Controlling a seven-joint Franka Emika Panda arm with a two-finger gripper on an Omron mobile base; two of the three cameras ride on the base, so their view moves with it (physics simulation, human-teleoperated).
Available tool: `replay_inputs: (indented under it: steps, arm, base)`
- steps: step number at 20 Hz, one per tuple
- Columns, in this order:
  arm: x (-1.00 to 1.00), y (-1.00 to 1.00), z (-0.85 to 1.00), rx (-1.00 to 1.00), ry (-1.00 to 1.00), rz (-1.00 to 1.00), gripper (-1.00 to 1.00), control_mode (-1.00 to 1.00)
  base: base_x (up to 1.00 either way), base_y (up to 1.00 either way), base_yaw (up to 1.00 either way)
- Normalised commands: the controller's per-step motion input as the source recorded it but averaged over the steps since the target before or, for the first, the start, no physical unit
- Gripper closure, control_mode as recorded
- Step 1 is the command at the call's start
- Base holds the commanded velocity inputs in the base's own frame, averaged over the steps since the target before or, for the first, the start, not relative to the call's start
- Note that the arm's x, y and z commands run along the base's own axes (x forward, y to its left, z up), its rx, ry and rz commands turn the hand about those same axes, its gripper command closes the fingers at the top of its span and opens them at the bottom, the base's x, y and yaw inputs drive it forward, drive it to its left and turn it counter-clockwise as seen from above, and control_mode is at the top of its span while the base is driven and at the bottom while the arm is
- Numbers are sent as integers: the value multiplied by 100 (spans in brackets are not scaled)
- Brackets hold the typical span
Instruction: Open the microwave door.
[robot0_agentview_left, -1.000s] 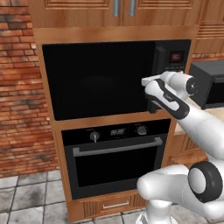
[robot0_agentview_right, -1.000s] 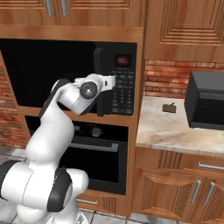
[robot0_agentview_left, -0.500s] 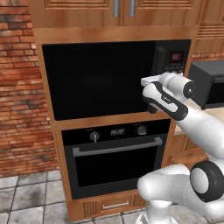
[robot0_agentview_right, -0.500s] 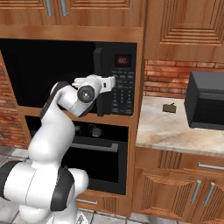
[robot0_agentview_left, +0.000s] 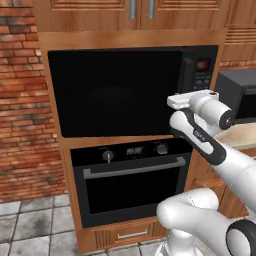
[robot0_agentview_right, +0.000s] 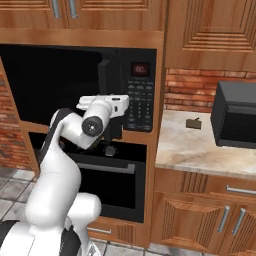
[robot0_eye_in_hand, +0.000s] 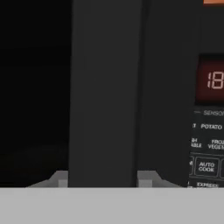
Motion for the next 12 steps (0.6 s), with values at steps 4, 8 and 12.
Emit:
replay_inputs:
  steps: [4, 8, 12]
  arm:
    - [-100, -4, 34, 1, -8, 0, 100, -100]
    - [-100, 10, 40, 0, 0, 0, 100, -100]
    - [-100, 46, 35, -3, 0, 0, 100, -100]
  base:
    - [0, 0, 0]
    - [0, 0, 0]
    - [0, 0, 0]
